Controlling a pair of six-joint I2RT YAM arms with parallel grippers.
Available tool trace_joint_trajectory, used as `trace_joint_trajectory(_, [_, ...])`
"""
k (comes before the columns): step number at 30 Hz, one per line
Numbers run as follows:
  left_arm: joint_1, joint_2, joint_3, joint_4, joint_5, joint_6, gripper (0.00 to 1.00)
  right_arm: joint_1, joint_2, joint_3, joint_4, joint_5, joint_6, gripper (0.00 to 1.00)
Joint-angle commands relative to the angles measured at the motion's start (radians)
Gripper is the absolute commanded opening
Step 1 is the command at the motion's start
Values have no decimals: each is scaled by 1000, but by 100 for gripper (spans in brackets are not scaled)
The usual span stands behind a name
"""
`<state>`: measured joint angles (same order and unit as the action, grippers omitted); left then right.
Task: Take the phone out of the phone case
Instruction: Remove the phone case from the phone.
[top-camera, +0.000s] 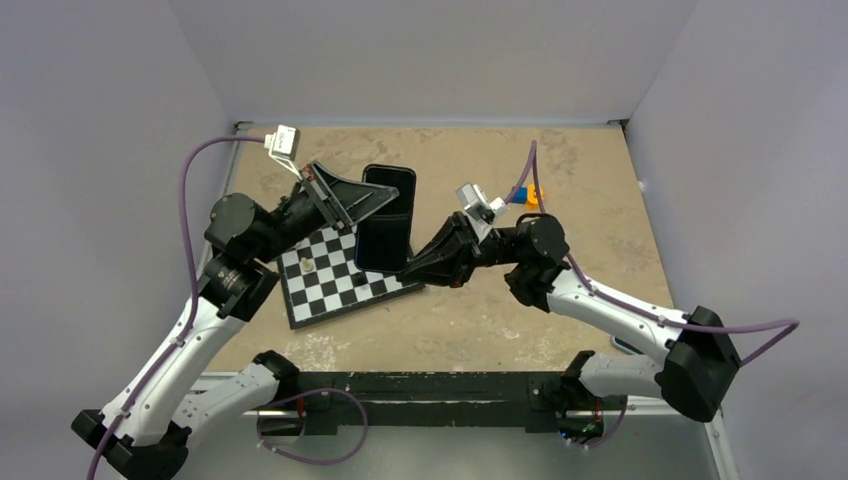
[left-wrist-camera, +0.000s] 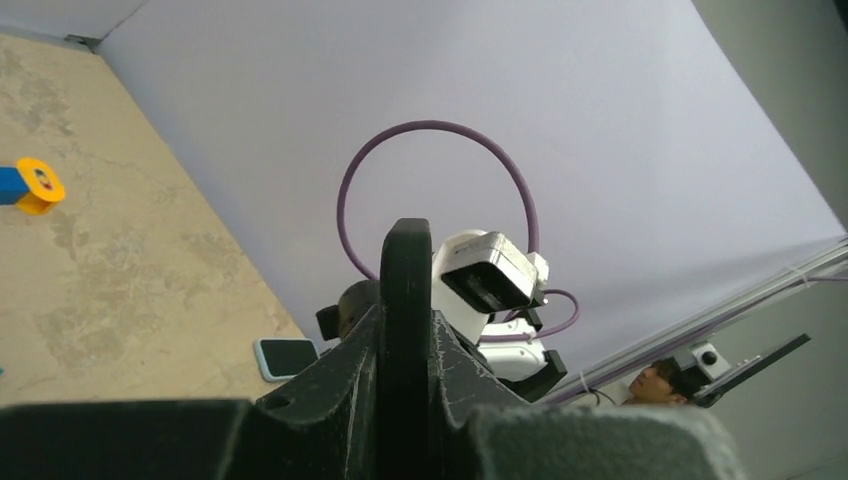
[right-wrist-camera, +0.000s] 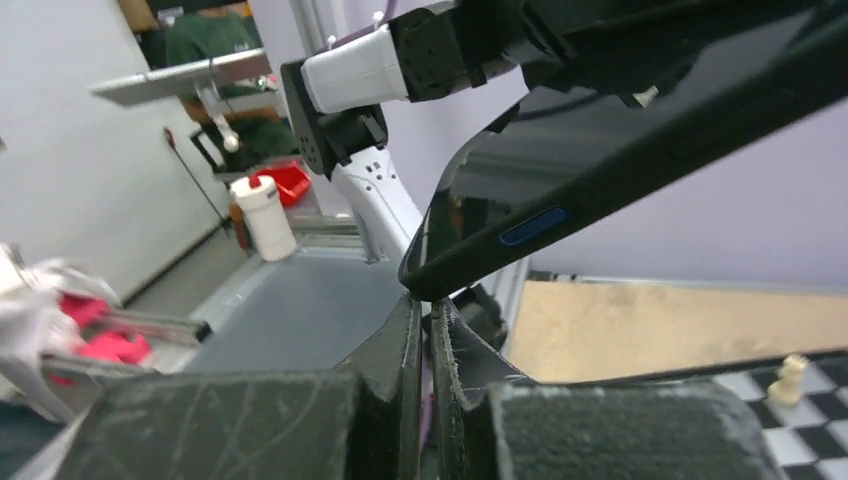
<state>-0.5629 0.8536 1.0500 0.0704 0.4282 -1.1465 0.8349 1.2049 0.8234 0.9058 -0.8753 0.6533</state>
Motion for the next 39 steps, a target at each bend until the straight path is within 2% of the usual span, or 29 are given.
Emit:
trace_joint_trajectory(1, [-25,-5,-4,134,164,-270,0,-63,127,28,138,65,-216,0])
trace_joint_trajectory(4, [-26,4,-32,190,184,-334,0,-64,154,107,42,94,-266,0])
trace_joint_trajectory(6, [-27,3,-43,201,180,-329,0,-65,156,123,44,114,-257,0])
trace_joint_trajectory(10, [-23,-15,-13,118,126,-187,0,-65,128,123,-101,148,-226,0])
trace_joint_trajectory(12, [-22,-35,26,-17,55,-57,0,-61,91,74,-142,147,-171,12])
trace_joint_trajectory(14, [-22,-61,48,-113,-20,49,0,-46,27,-9,-132,150,-119,31])
trace_joint_trajectory(17, [-22,-79,45,-152,-98,127,0,-12,-67,-85,-159,153,-66,51])
trace_joint_trajectory(18, [-22,-77,43,-150,-104,141,0,-1,-84,-91,-155,151,-31,54])
trace_joint_trajectory(24, [-22,-35,39,-102,-102,132,0,44,-94,-81,-7,77,115,59])
trace_joint_trajectory(27, [-23,-23,19,-57,-89,99,0,48,-73,-44,-15,69,133,59])
trace_joint_trajectory(30, [-22,-23,-3,-21,-82,72,0,50,-40,-29,4,62,150,54])
trace_joint_trajectory(35, [-22,-21,-11,-9,-69,54,0,53,-9,-38,81,56,176,37])
trace_joint_trajectory(39, [-22,-26,-13,-3,-55,36,0,54,7,-24,73,64,149,18])
